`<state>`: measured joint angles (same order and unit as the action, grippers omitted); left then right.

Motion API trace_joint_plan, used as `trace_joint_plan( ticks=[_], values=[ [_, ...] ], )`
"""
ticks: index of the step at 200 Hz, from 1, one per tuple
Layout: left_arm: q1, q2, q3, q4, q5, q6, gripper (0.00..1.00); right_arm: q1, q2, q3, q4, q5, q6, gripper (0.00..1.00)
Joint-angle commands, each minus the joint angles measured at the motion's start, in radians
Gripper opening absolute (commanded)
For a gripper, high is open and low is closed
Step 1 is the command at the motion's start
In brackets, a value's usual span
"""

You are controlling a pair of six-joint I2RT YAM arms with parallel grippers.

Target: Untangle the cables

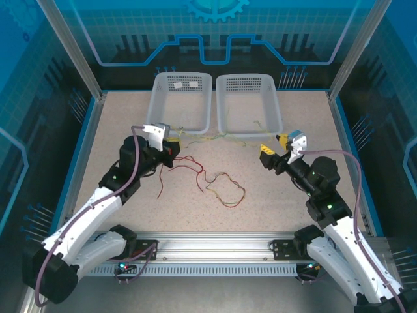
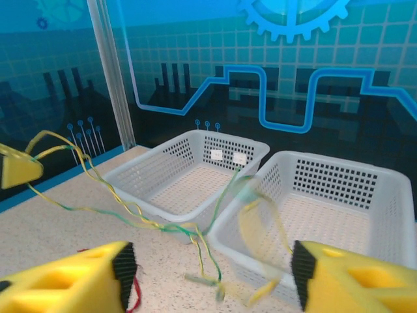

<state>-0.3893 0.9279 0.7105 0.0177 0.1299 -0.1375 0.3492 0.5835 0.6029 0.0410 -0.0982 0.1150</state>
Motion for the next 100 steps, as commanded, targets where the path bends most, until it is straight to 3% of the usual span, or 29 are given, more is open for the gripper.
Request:
trace_joint_plan(
  ticks=[1,41,100],
  values=[
    [-0.006,-0.043,-0.019,0.087,0.078,0.032,0.00,0.007,-0.021,0.051,-0.053,0.049,-0.005,0.81],
    [-0.006,-0.063,-0.025,0.106,0.121,0.029,0.00,-0.064,-0.037,0.106,-0.099,0.119,0.113,0.87],
    [-0.008,-0.080,-0.030,0.124,0.174,0.059,0.00,-0.083,0.002,0.256,-0.067,-0.093,0.242,0.89]
  ],
)
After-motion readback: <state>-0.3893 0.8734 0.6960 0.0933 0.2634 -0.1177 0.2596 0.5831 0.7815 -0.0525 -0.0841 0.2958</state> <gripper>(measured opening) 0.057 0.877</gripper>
